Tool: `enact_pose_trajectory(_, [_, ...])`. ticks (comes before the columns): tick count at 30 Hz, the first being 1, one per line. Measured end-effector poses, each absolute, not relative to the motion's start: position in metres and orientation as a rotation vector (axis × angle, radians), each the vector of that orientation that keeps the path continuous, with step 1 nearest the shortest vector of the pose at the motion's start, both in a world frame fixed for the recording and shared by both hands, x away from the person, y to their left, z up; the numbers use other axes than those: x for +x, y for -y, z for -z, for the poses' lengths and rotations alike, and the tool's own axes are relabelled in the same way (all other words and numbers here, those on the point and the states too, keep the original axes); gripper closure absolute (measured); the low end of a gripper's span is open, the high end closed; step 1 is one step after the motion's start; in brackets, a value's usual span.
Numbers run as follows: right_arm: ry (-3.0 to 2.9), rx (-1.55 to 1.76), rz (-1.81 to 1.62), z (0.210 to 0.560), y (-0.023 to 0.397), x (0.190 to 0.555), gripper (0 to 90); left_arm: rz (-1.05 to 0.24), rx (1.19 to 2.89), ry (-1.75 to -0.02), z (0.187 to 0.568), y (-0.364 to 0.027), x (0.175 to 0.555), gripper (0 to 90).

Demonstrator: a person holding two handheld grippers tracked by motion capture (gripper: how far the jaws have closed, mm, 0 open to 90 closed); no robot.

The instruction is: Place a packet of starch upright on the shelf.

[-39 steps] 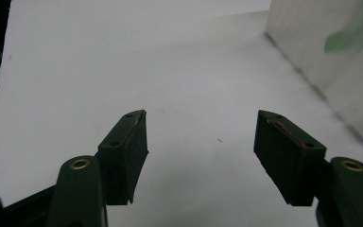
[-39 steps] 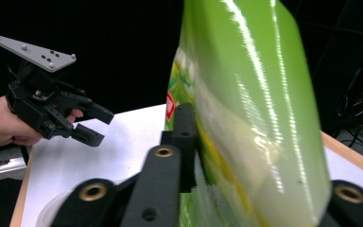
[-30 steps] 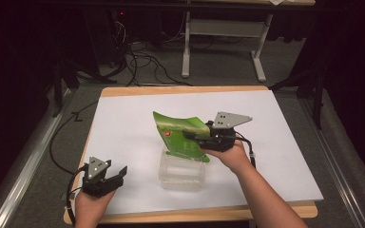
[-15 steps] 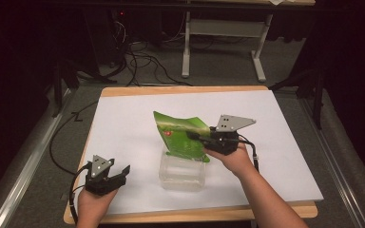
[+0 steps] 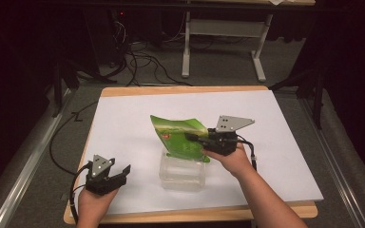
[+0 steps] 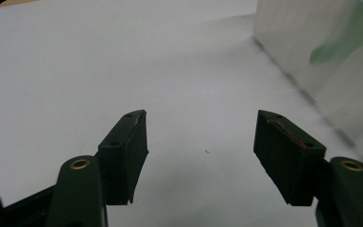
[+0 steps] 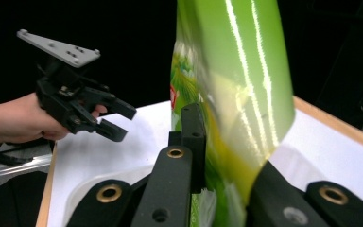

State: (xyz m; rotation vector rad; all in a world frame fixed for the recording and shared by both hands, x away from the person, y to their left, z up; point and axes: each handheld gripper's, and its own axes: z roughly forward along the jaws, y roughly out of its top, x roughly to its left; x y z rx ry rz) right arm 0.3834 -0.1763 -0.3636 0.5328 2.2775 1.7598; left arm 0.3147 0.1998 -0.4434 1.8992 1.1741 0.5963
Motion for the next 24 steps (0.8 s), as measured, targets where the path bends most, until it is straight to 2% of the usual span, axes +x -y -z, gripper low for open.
enact_pose_trajectory(2, [-2.259,0.58,-1.783,0.364,0.177,0.385,77.6,-0.597,1.901,-1.174,0.443,-0.2,0.315,36.1])
enact_pose_trajectory(6, [-2.245,0.607,-1.753,0.364,0.18,0.385,72.8,-0.597,1.906,-1.174,0.444,-0.2,0.315,36.1])
enact_pose_trajectory(18, [-2.244,0.655,-1.673,0.366,0.184,0.376,65.7,-0.586,1.894,-1.167,0.443,-0.196,0.317,37.0])
enact_pose_trajectory(24, [-2.198,0.701,-1.596,0.367,0.198,0.361,65.5,-0.543,1.883,-1.152,0.444,-0.184,0.322,41.3])
